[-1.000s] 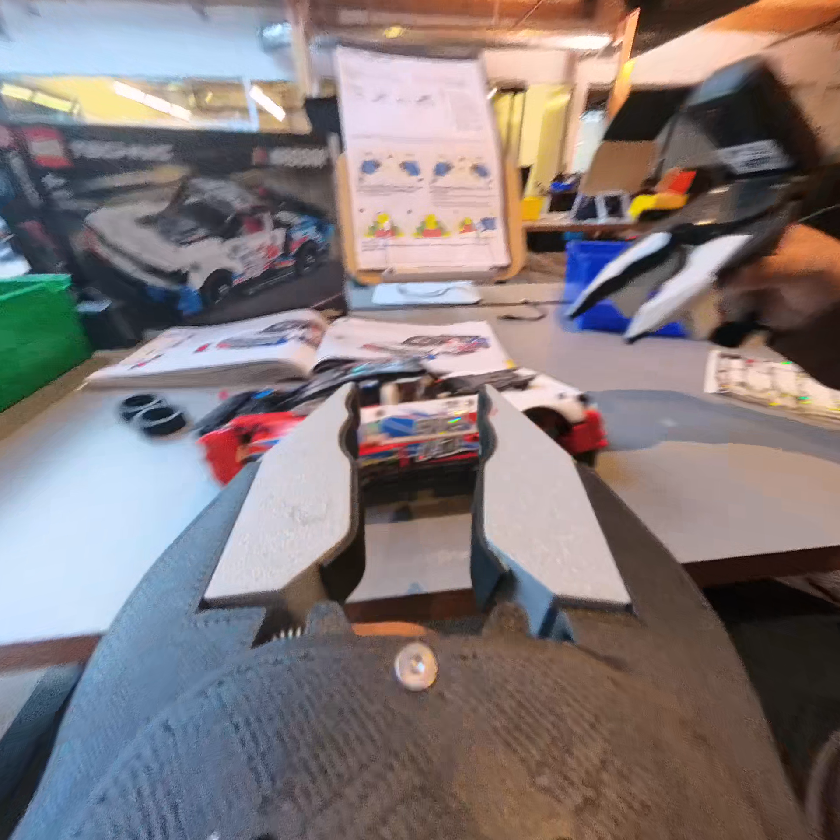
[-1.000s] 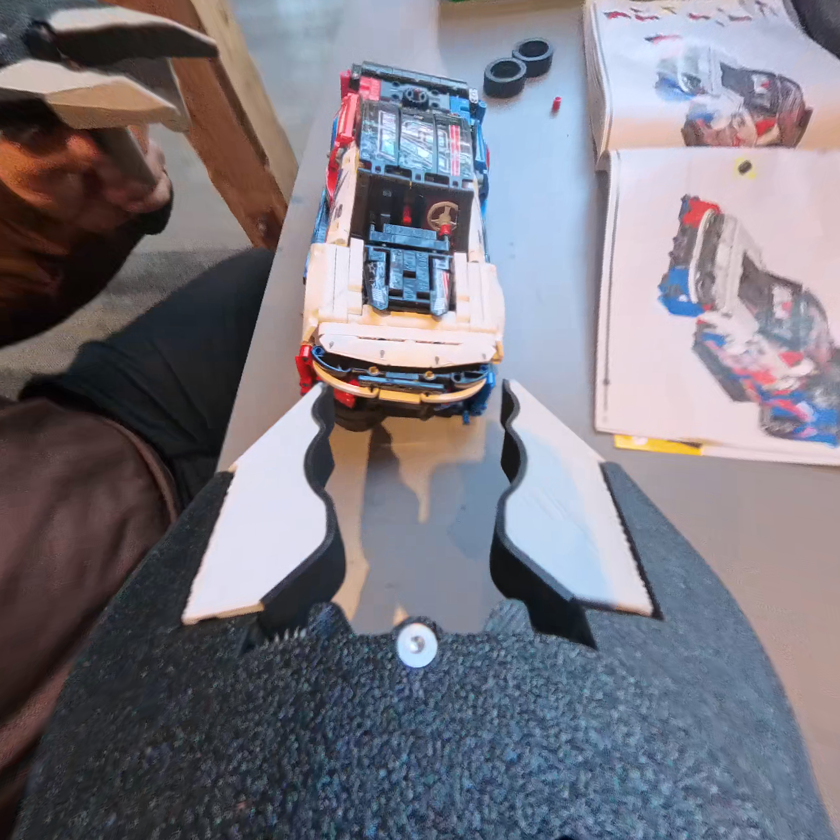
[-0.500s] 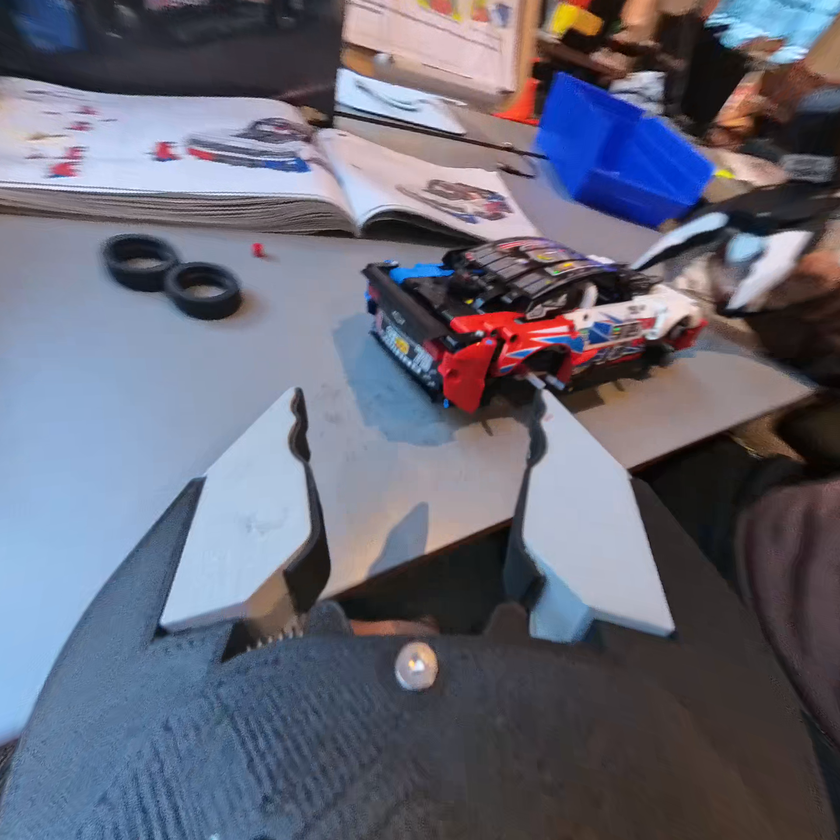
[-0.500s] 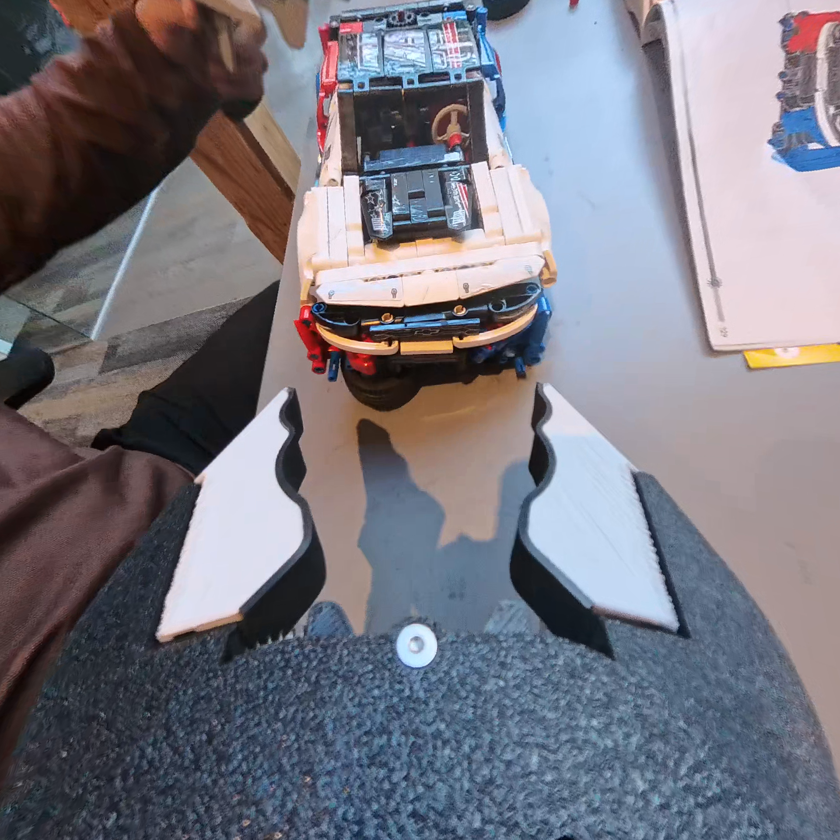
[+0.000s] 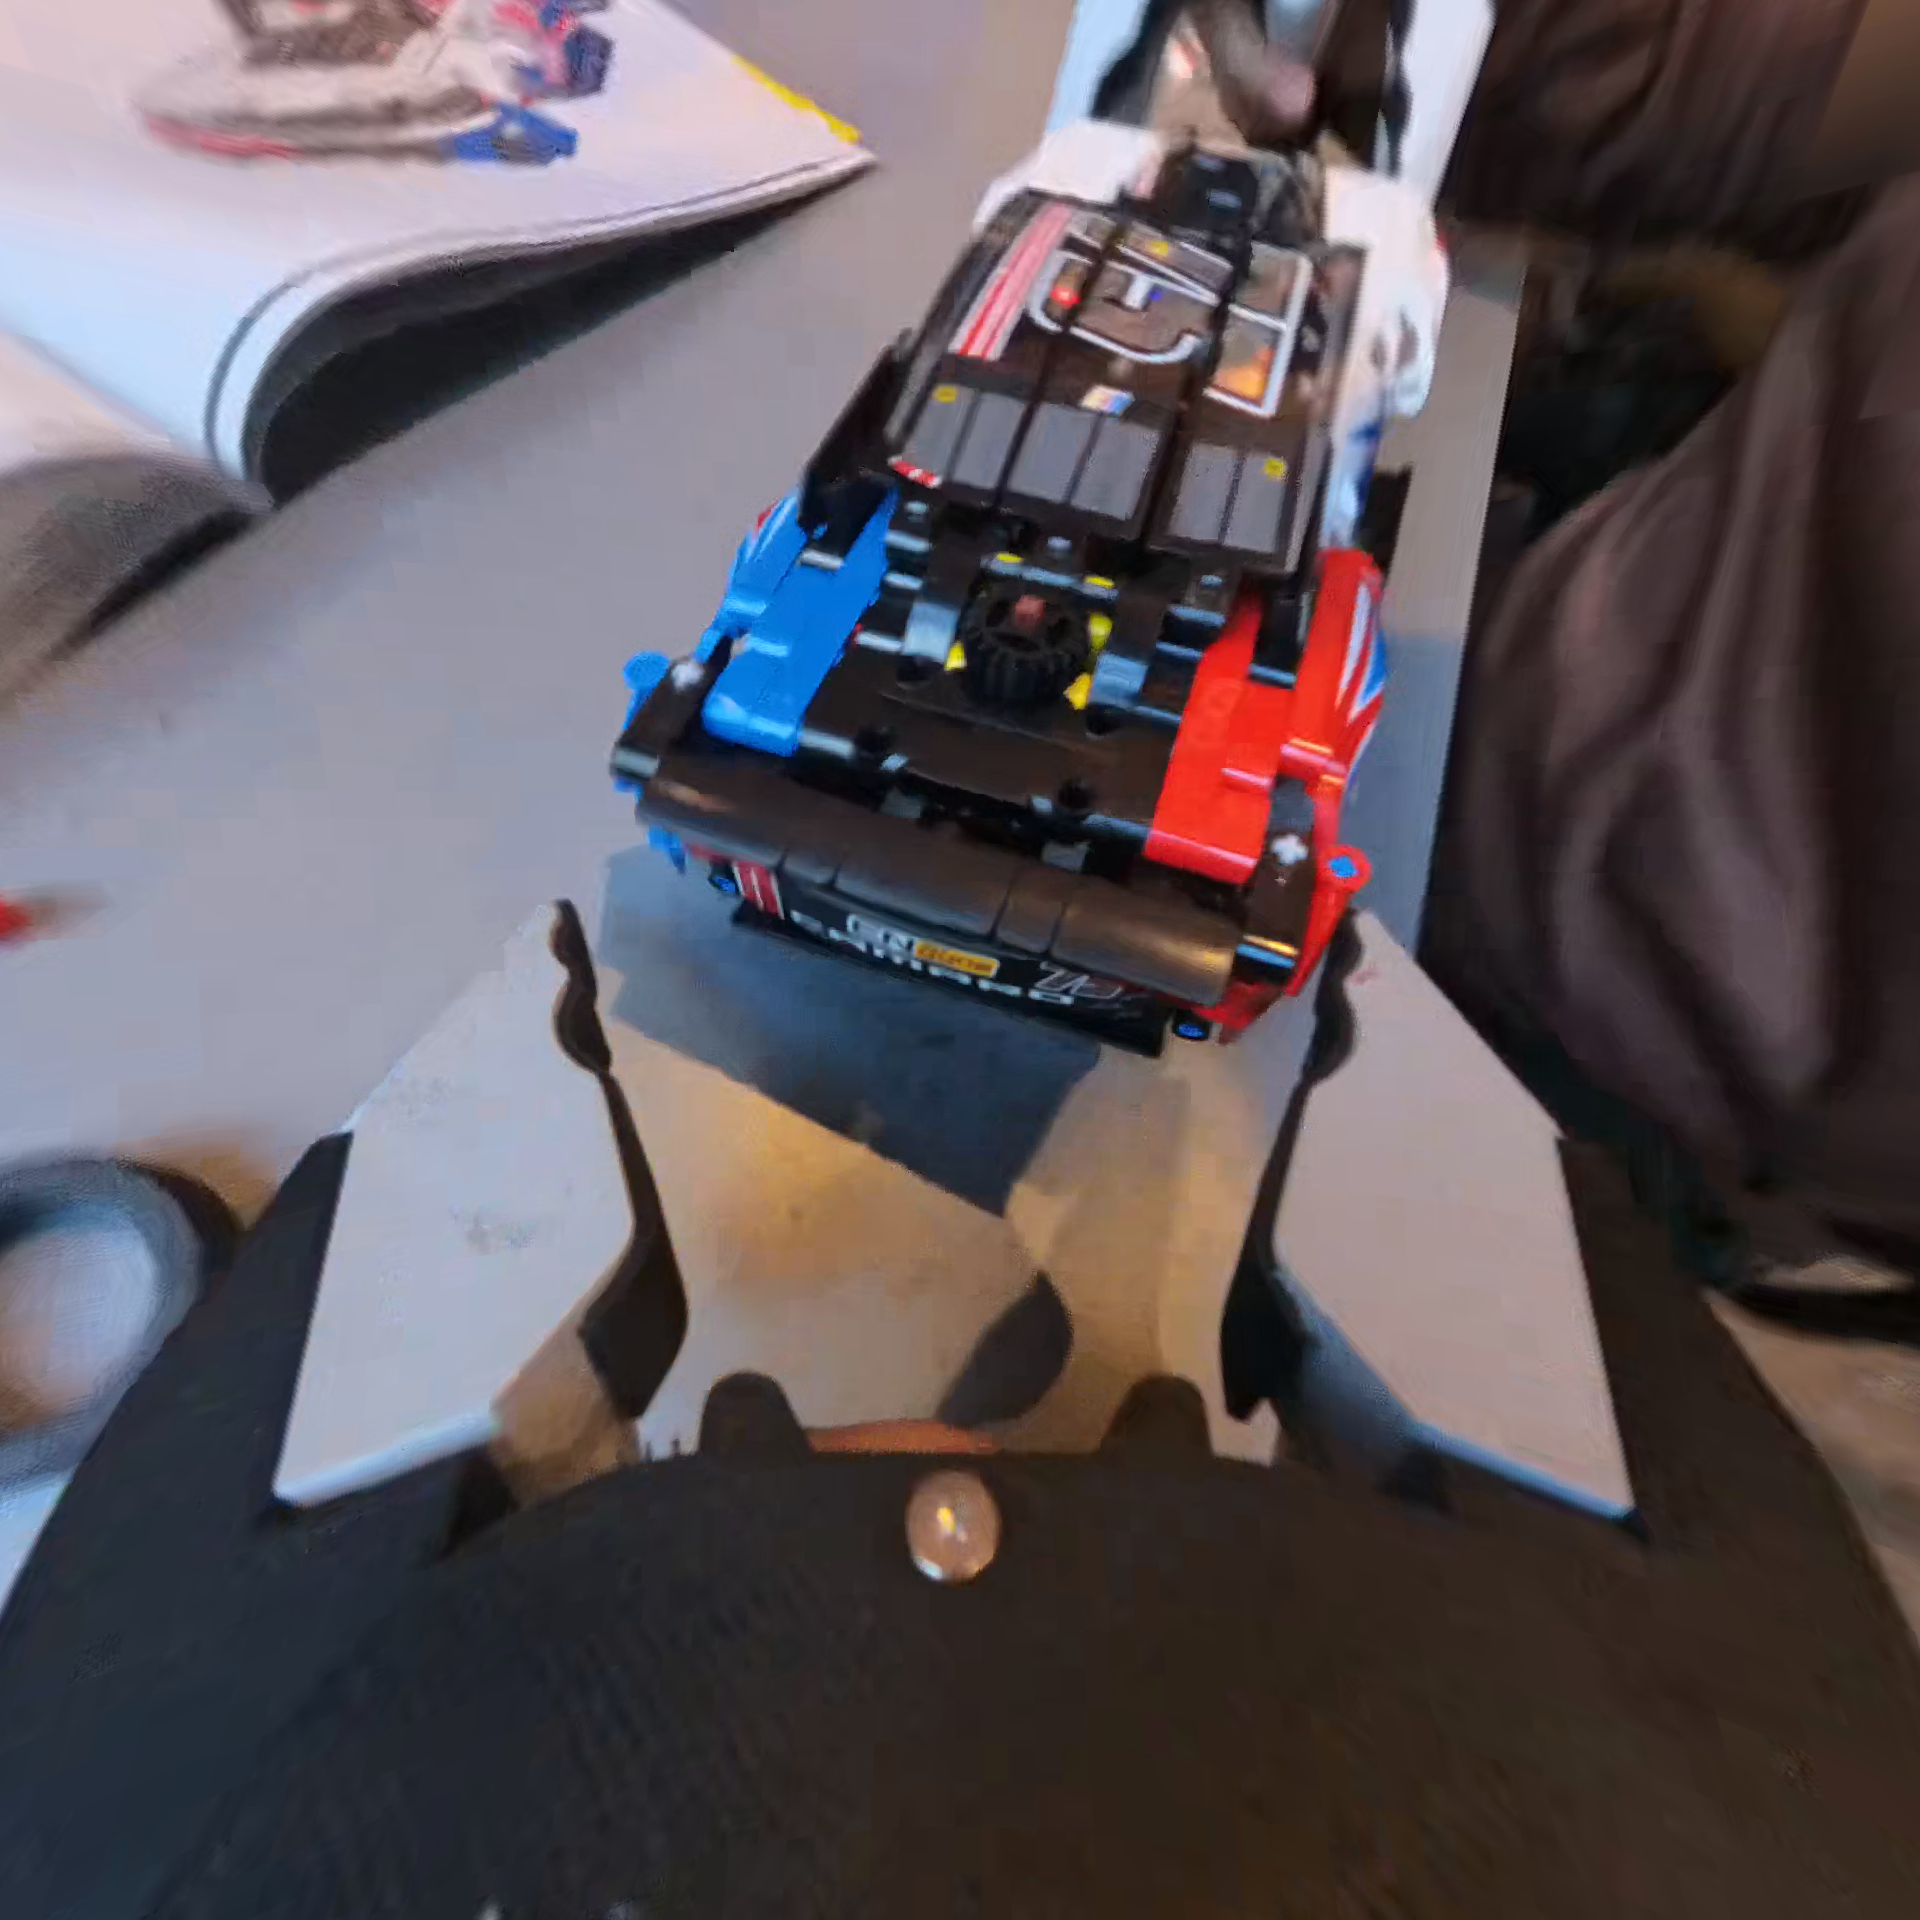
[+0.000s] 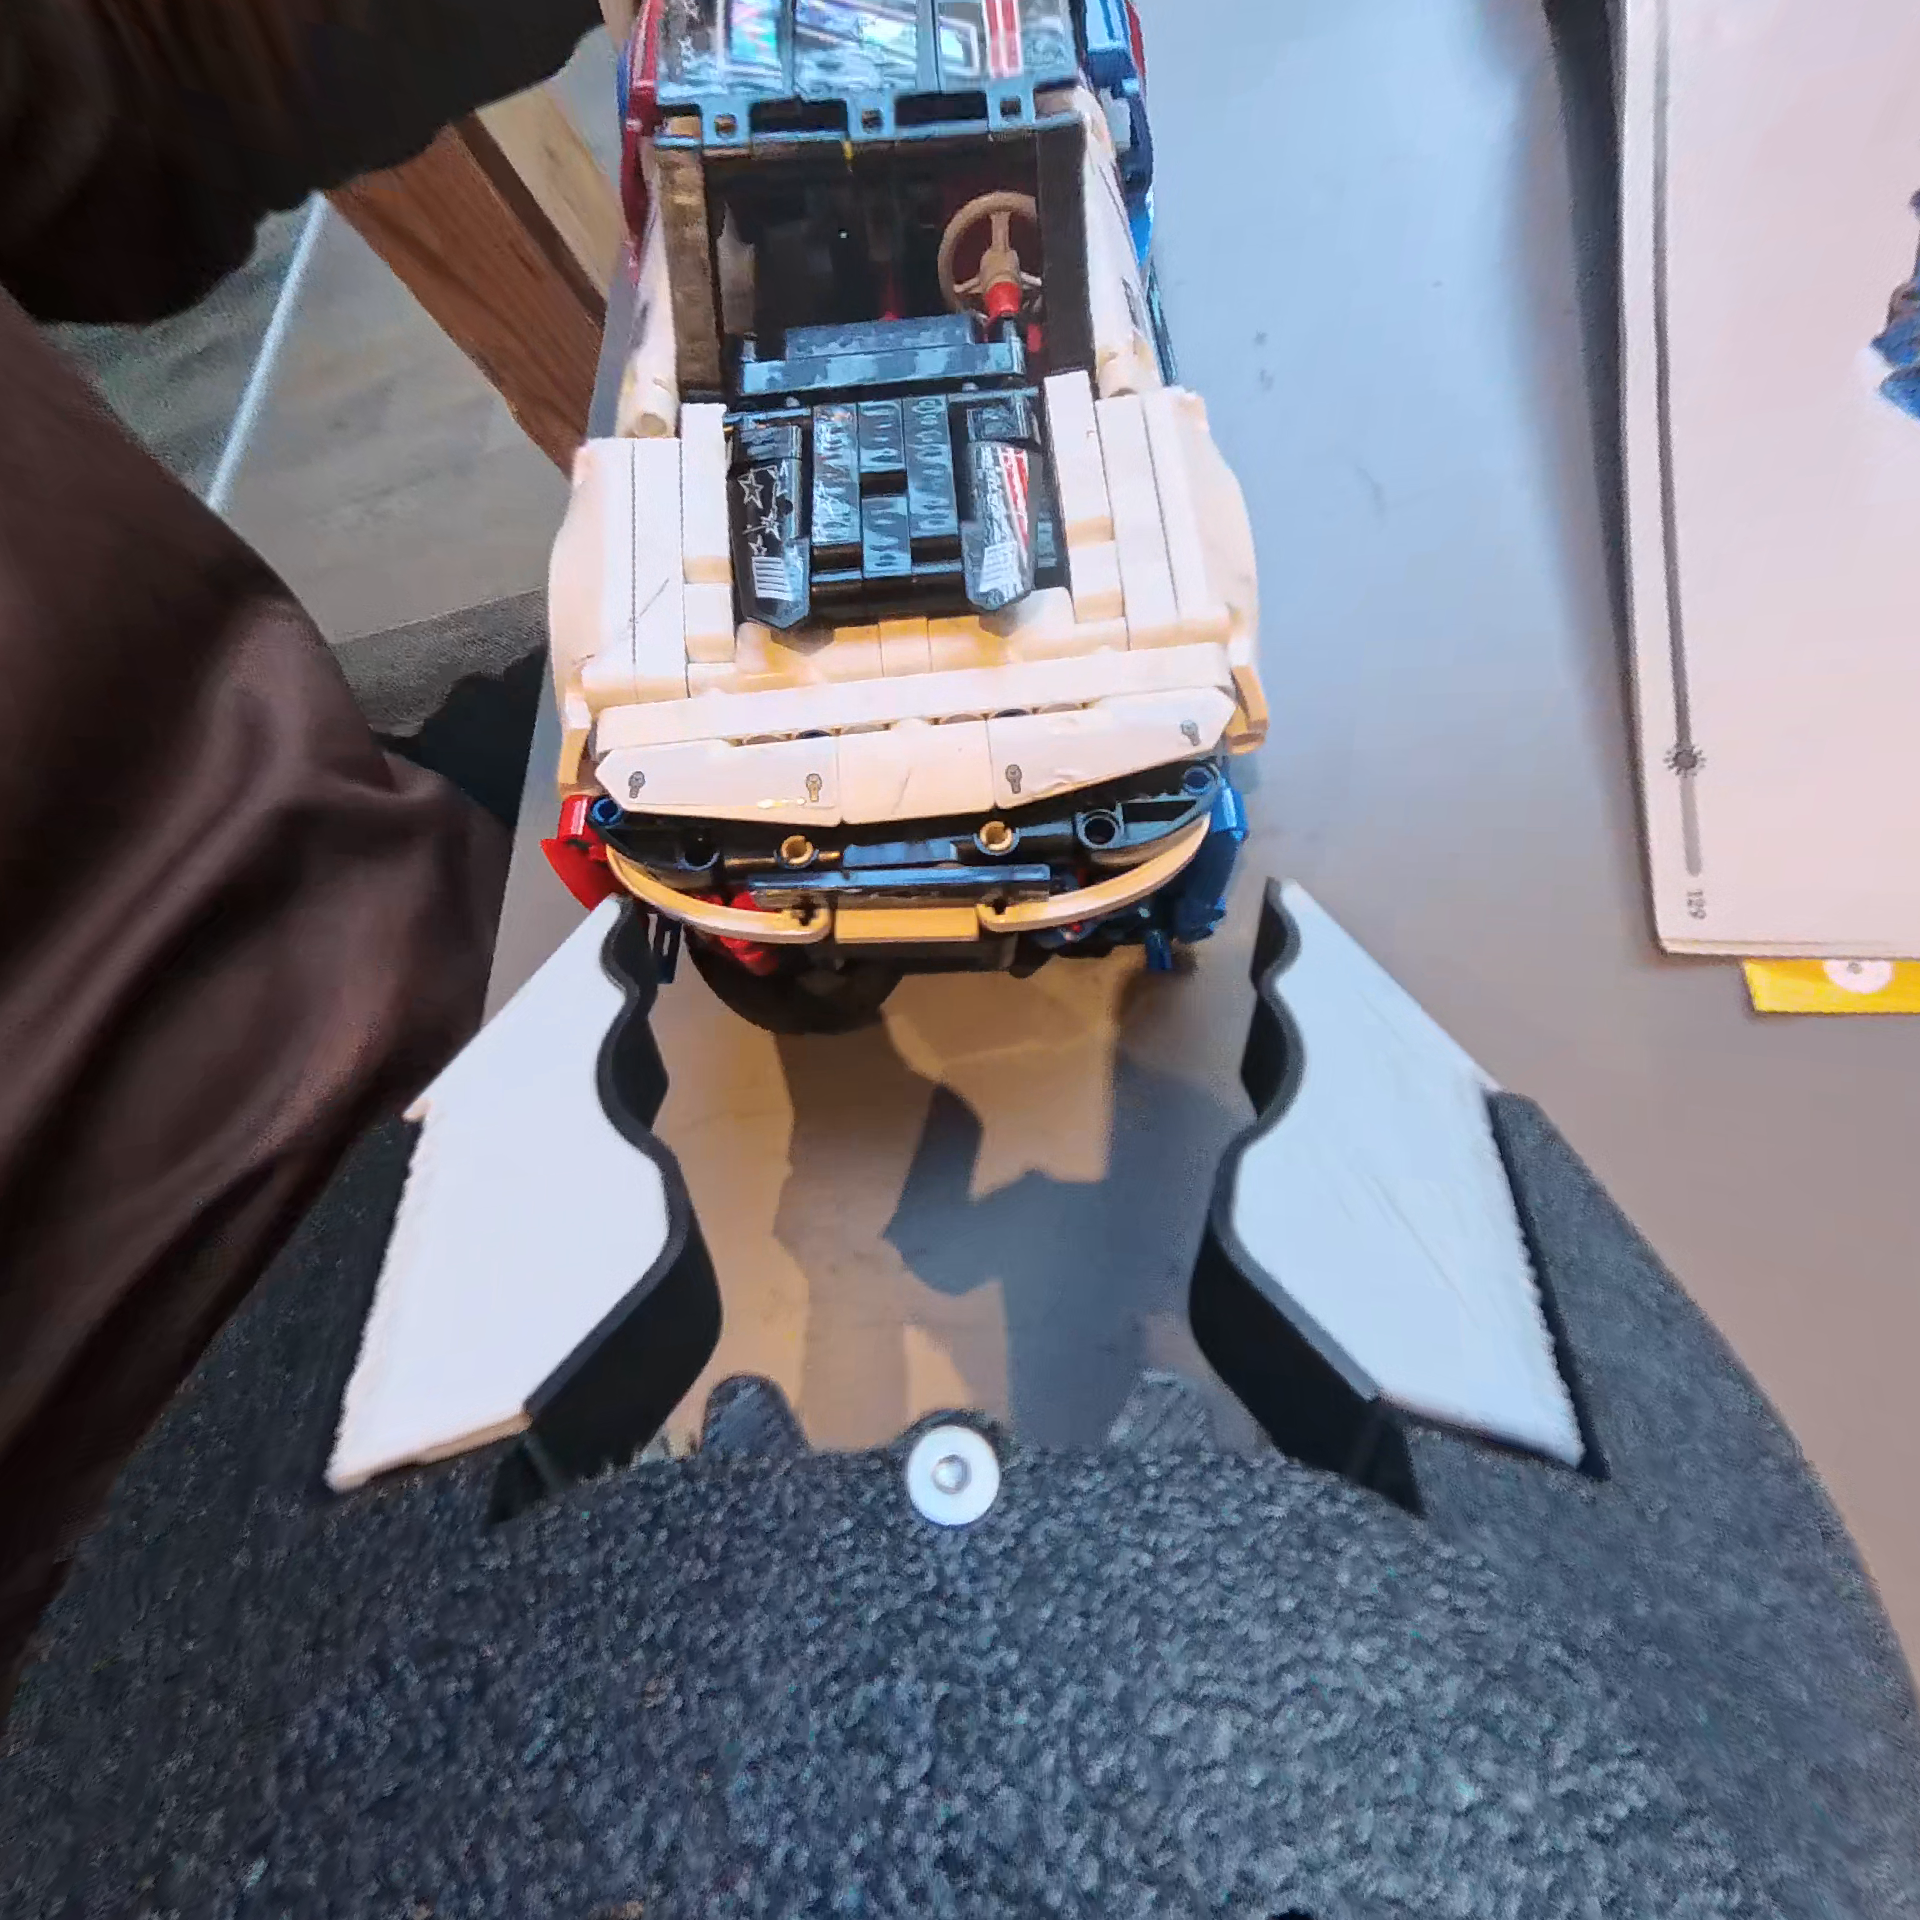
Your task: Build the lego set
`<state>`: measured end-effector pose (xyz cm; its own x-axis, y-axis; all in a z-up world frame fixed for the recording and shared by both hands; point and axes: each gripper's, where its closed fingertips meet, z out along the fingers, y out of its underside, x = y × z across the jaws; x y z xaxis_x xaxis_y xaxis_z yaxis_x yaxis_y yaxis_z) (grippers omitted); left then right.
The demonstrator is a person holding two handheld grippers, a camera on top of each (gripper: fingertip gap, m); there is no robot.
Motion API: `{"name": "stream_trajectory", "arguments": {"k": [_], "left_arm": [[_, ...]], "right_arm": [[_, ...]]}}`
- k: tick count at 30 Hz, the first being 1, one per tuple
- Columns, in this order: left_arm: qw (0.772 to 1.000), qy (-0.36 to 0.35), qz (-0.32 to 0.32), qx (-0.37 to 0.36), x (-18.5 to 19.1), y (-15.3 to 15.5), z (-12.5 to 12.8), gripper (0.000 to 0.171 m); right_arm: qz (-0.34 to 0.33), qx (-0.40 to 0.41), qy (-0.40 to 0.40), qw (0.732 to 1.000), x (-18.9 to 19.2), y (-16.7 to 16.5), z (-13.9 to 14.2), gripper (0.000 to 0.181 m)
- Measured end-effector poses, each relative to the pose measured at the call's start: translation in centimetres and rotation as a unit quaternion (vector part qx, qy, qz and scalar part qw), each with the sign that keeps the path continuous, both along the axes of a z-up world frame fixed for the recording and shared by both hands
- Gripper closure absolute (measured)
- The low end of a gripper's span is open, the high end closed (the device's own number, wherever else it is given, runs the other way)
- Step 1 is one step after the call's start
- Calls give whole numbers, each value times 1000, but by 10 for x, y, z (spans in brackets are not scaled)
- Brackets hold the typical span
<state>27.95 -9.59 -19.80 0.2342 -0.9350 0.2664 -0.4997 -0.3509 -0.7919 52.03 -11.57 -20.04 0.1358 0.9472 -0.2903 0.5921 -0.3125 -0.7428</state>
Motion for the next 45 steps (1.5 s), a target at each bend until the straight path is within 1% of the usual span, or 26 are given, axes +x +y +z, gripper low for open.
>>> {"name": "stream_trajectory", "arguments": {"k": [1,2,4,5,7,10,12,14,17,20,23,25,26,27,30,32,34,36,38,41,43,45], "left_arm": [[999,11,-24,30,2,-1,1,41],[997,23,-43,52,4,-3,1,45],[992,57,-68,85,3,-2,-6,44],[991,66,-76,84,3,-3,-9,43],[992,66,-78,78,6,-3,-11,43],[990,56,-77,101,9,-3,-10,42],[989,54,-75,115,9,-3,-10,41],[986,54,-76,139,9,-3,-9,42],[983,50,-77,159,8,-2,-10,43],[984,52,-79,151,8,-2,-11,44],[984,51,-83,152,7,-2,-11,44],[983,54,-86,155,7,-2,-12,44],[983,56,-86,152,7,-1,-13,44],[984,56,-86,149,8,-1,-13,44],[980,58,-87,170,7,-1,-13,44],[979,59,-85,178,7,-1,-12,44],[977,61,-83,187,7,-1,-12,44],[976,61,-80,191,7,-1,-12,44],[978,62,-77,184,8,-1,-12,44],[980,69,-77,170,8,-1,-15,43],[978,75,-78,180,9,-1,-16,44],[975,71,-76,195,12,-2,-14,43]], "right_arm": [[5,6,2,1000,-2,-2,2,73],[6,11,-2,1000,-3,-4,2,74],[3,18,-13,1000,-5,-7,4,73],[0,30,-20,999,-5,-9,4,73],[-5,67,-39,997,-5,-14,7,75],[-20,134,-52,989,-6,-20,13,81],[-29,158,-53,986,-6,-23,14,82],[-39,152,-39,987,-5,-23,11,81],[-48,88,-27,995,-3,-21,5,78],[-32,73,-32,996,-3,-18,3,76],[-11,55,-42,998,-5,-18,0,68],[-9,45,-63,997,1,-14,-5,69],[-14,50,-82,995,6,-11,-9,72],[-17,55,-92,994,10,-10,-11,71],[-9,54,-76,996,5,-18,-7,75],[-3,69,-79,994,-2,-20,-7,71],[-4,85,-88,993,-3,-20,-6,72],[-10,87,-80,993,-3,-20,-5,73],[-19,87,-67,994,-3,-20,-1,75],[-33,98,-53,993,-4,-20,15,78],[-35,114,-71,990,-3,-24,17,78],[-39,132,-95,986,-3,-33,13,78]]}}
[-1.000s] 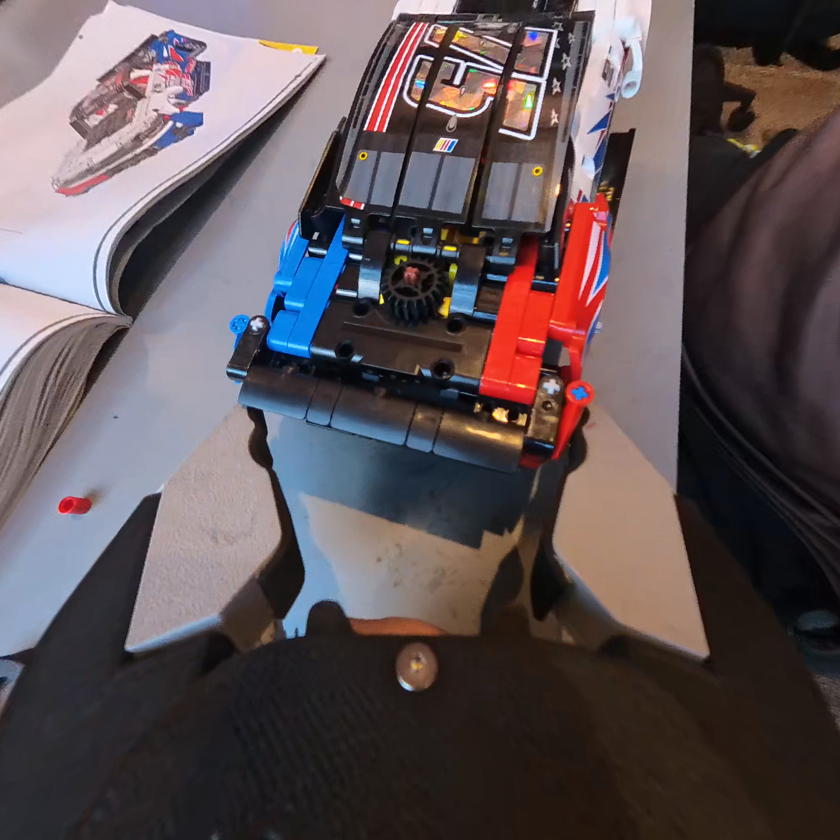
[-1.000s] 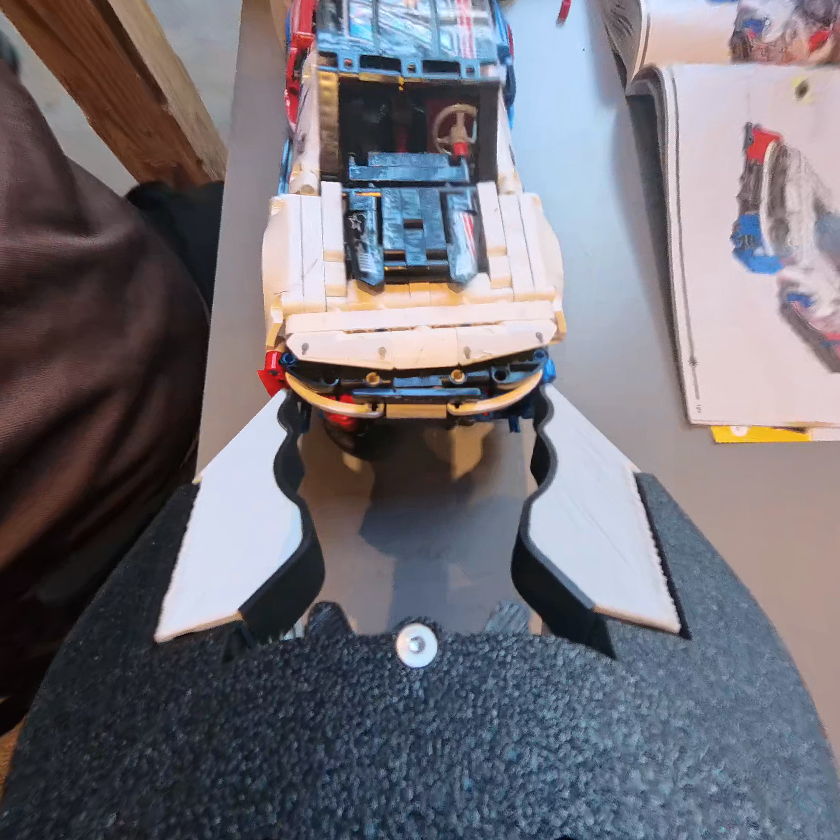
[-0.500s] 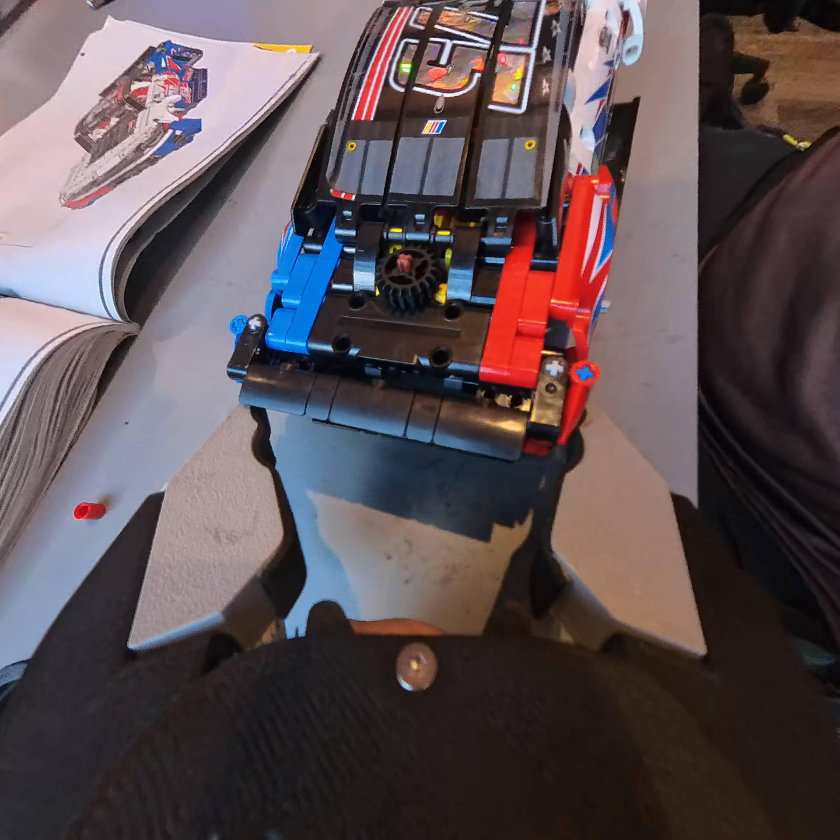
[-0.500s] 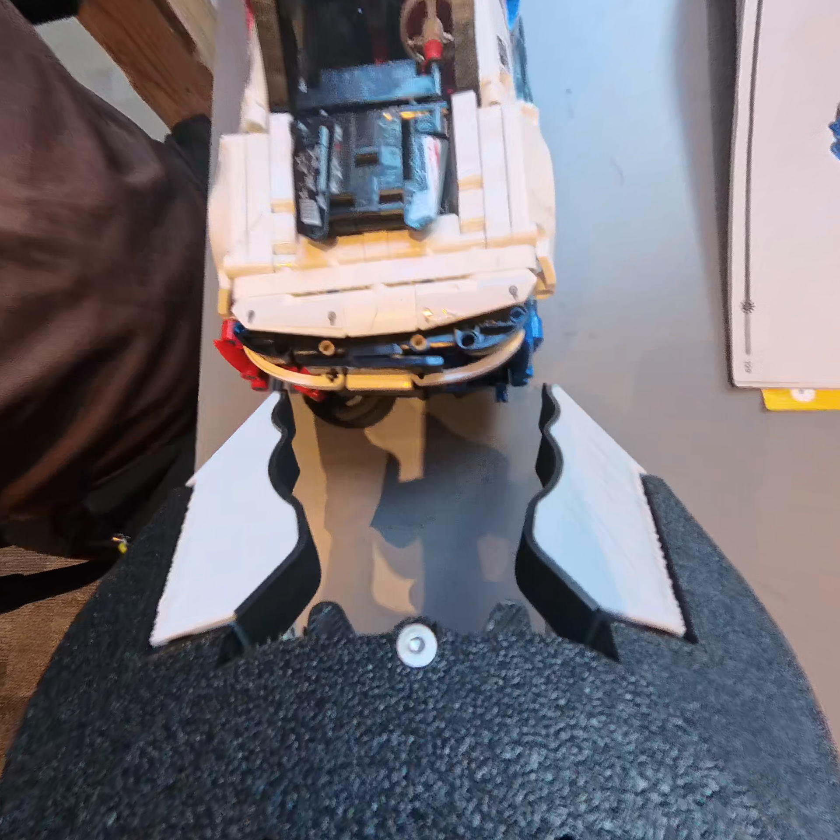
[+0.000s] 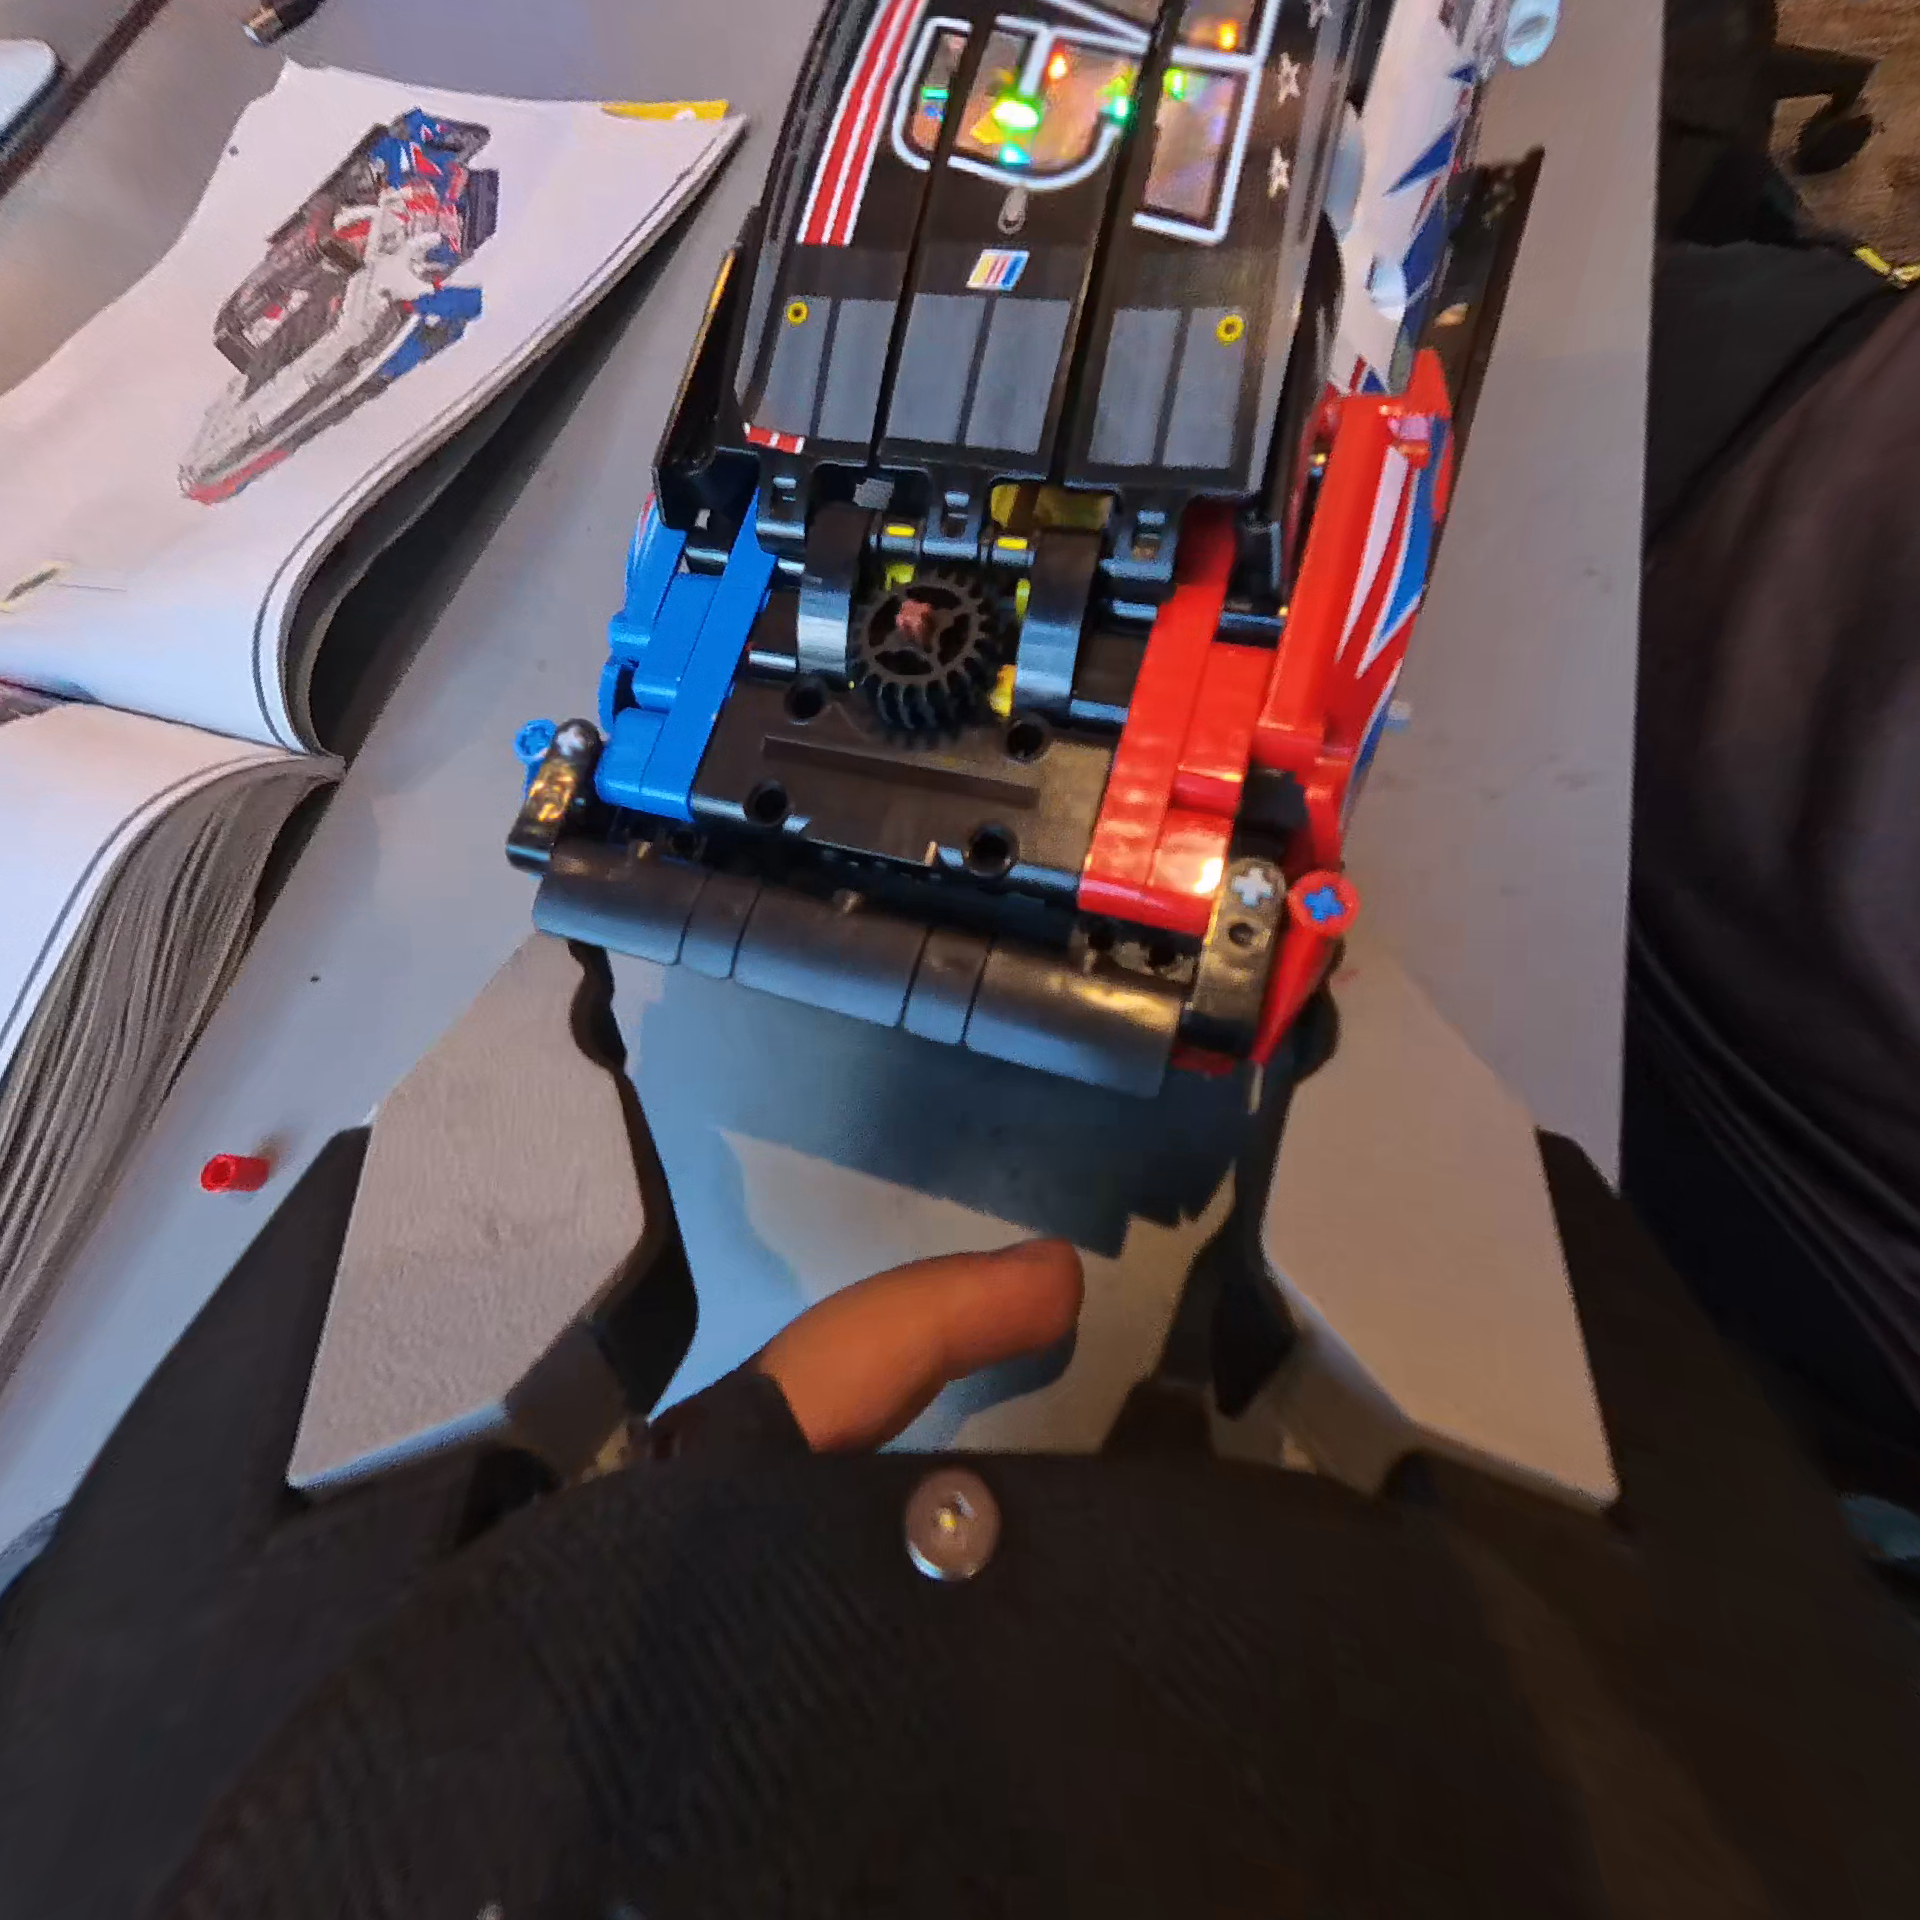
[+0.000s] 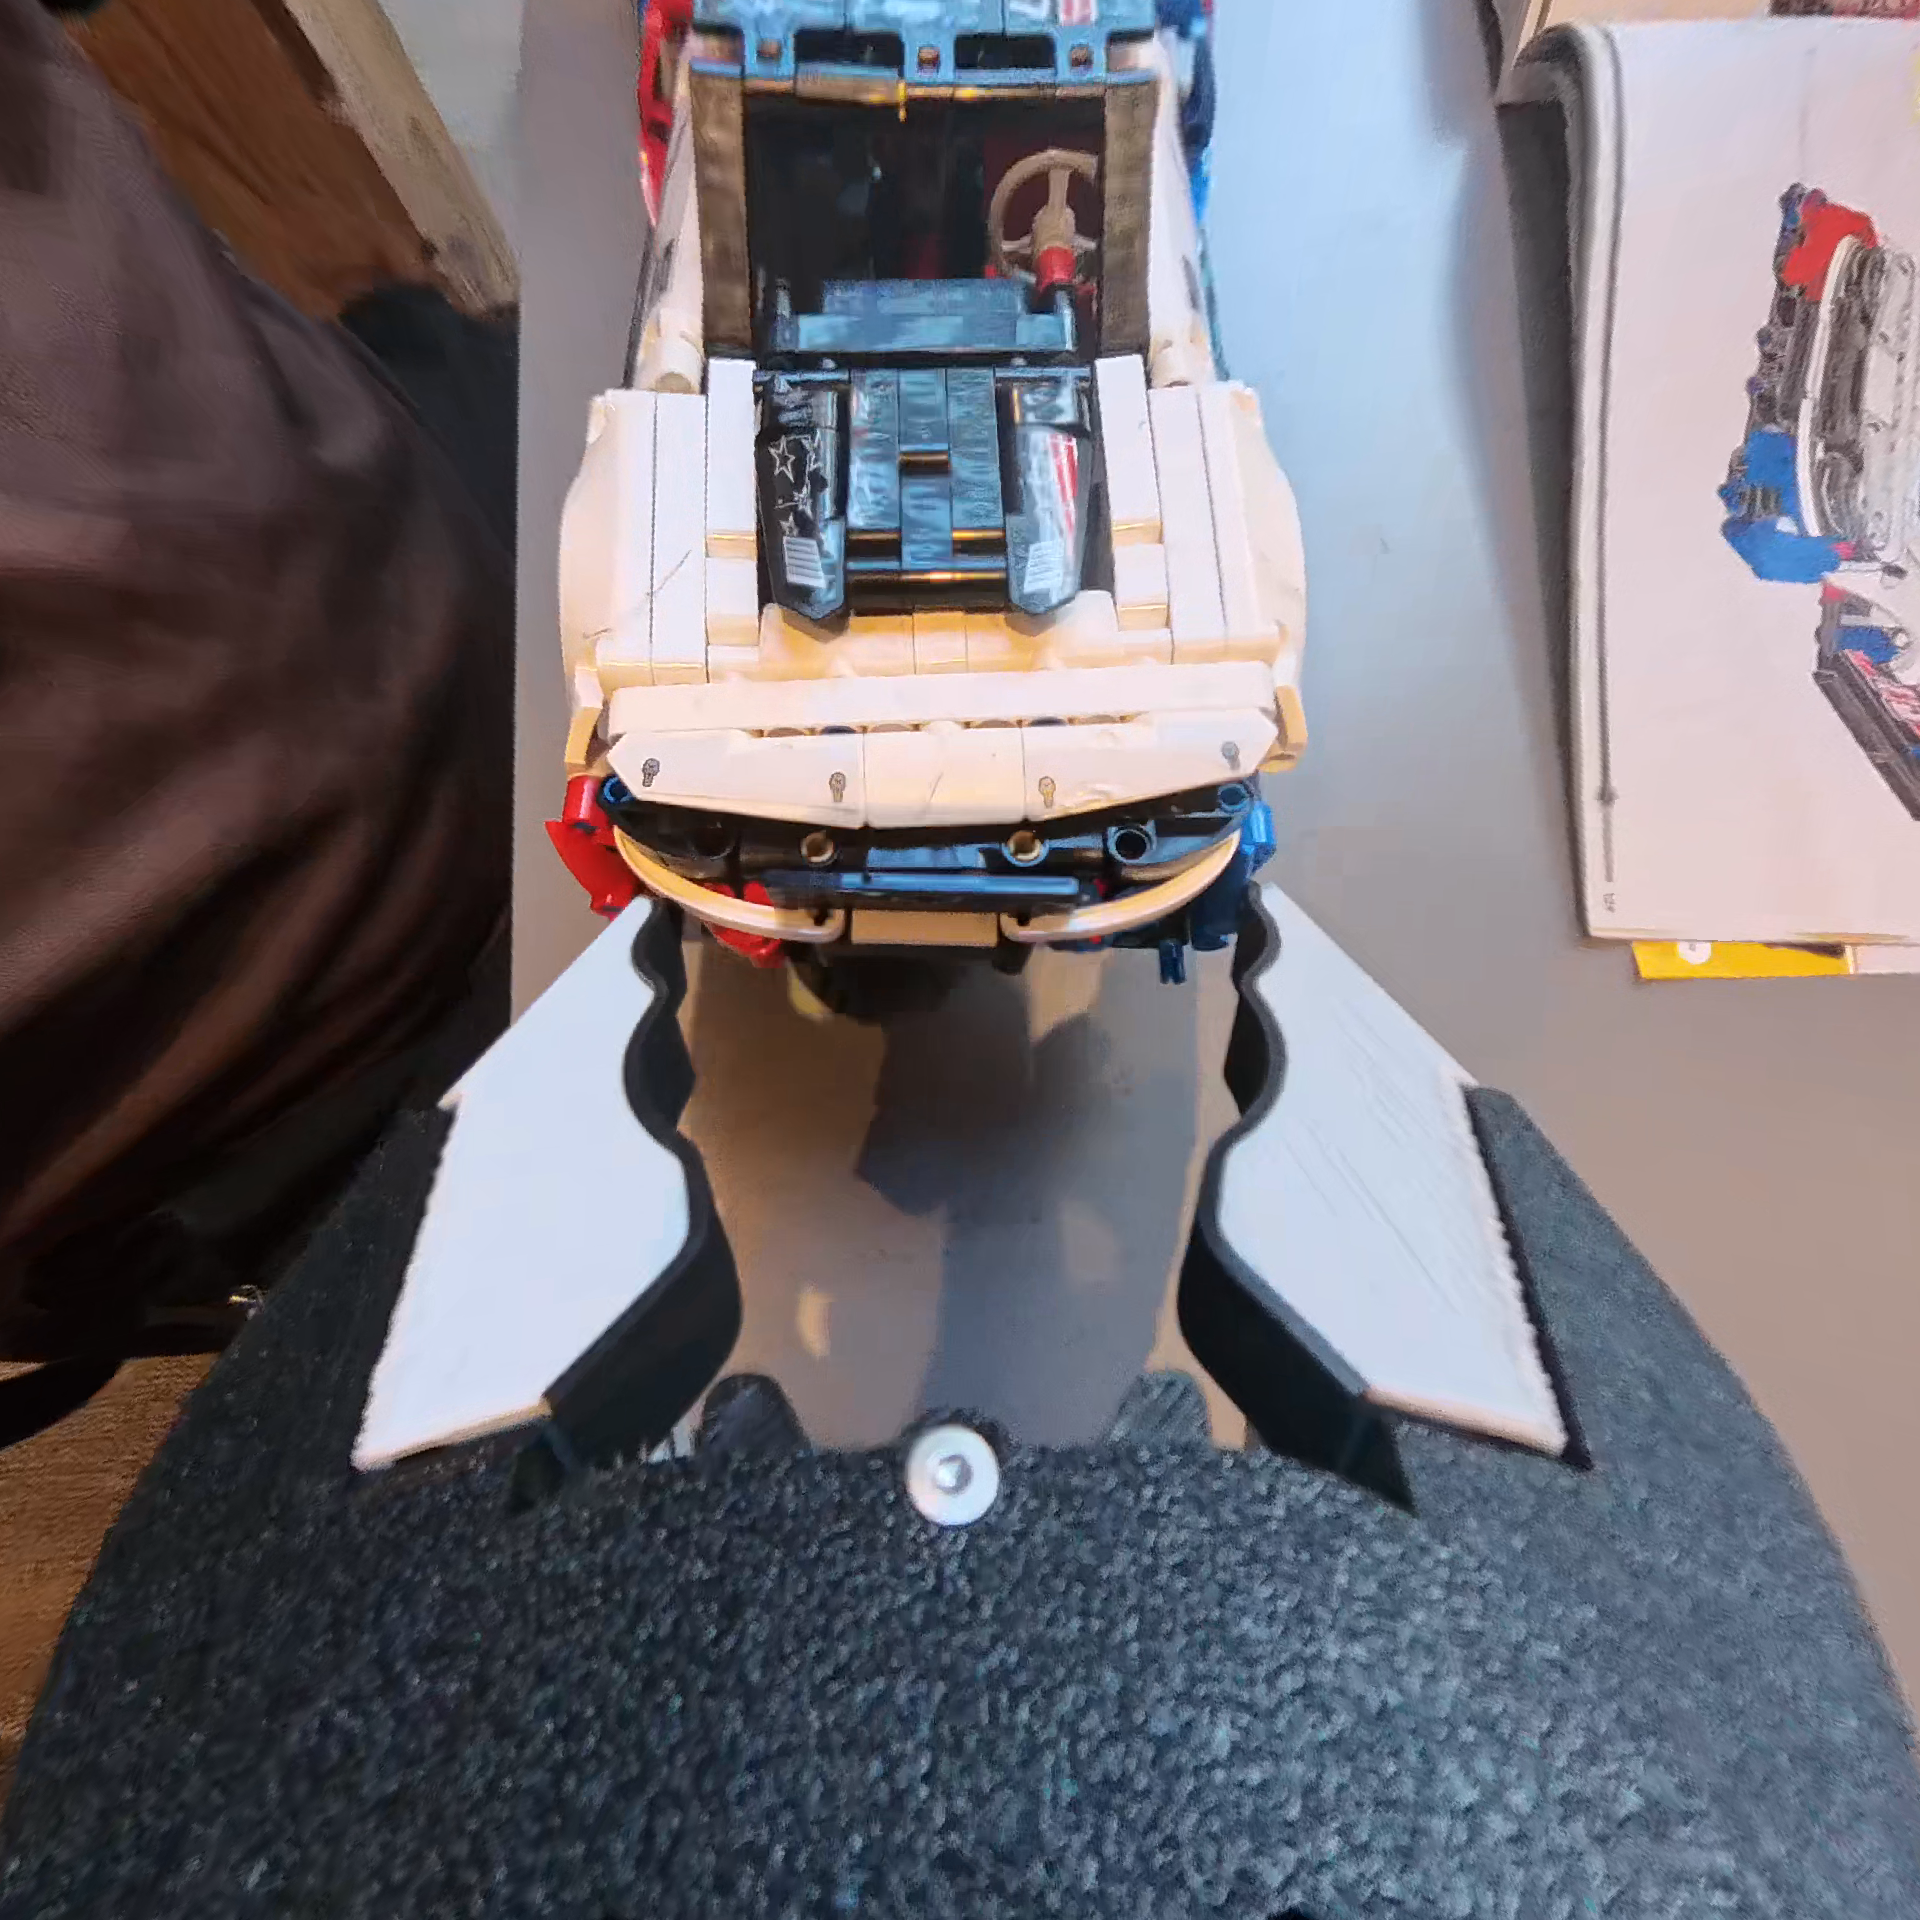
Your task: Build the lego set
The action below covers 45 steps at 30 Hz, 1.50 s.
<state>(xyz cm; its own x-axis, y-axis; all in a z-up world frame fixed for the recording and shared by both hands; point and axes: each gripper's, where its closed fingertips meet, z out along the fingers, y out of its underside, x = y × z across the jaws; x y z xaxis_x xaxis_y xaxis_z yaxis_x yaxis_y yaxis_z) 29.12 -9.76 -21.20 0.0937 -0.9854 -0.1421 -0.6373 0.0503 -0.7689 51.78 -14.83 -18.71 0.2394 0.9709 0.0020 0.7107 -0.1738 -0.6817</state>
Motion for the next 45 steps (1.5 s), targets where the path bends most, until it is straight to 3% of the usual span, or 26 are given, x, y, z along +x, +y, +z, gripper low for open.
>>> {"name": "stream_trajectory", "arguments": {"k": [4,11,16,20,27,33,37,43,45], "left_arm": [[1000,-21,0,11,6,-3,6,42],[1000,-16,13,16,6,-1,5,42],[999,-34,21,-10,-3,-1,10,50],[997,-52,2,-49,-8,-5,14,67],[997,1,-6,-79,-26,11,0,51],[987,55,-66,-137,-19,22,-11,30],[984,82,-113,-113,-13,13,-18,39],[984,69,-128,-106,-16,-2,-10,72],[985,63,-131,-94,-16,-6,-6,74]], "right_arm": [[-19,17,-2,1000,2,-9,-14,77],[-43,15,29,999,12,-6,-6,83],[-61,-10,63,996,23,-11,-6,83],[-59,-20,78,995,15,-13,-13,85],[-60,-65,105,991,18,-6,-12,79],[-35,-105,107,988,4,-1,-12,71],[-23,-105,89,990,2,-8,-23,69],[-24,-83,105,991,1,-5,-21,74],[-21,-85,122,989,2,-3,-19,75]]}}
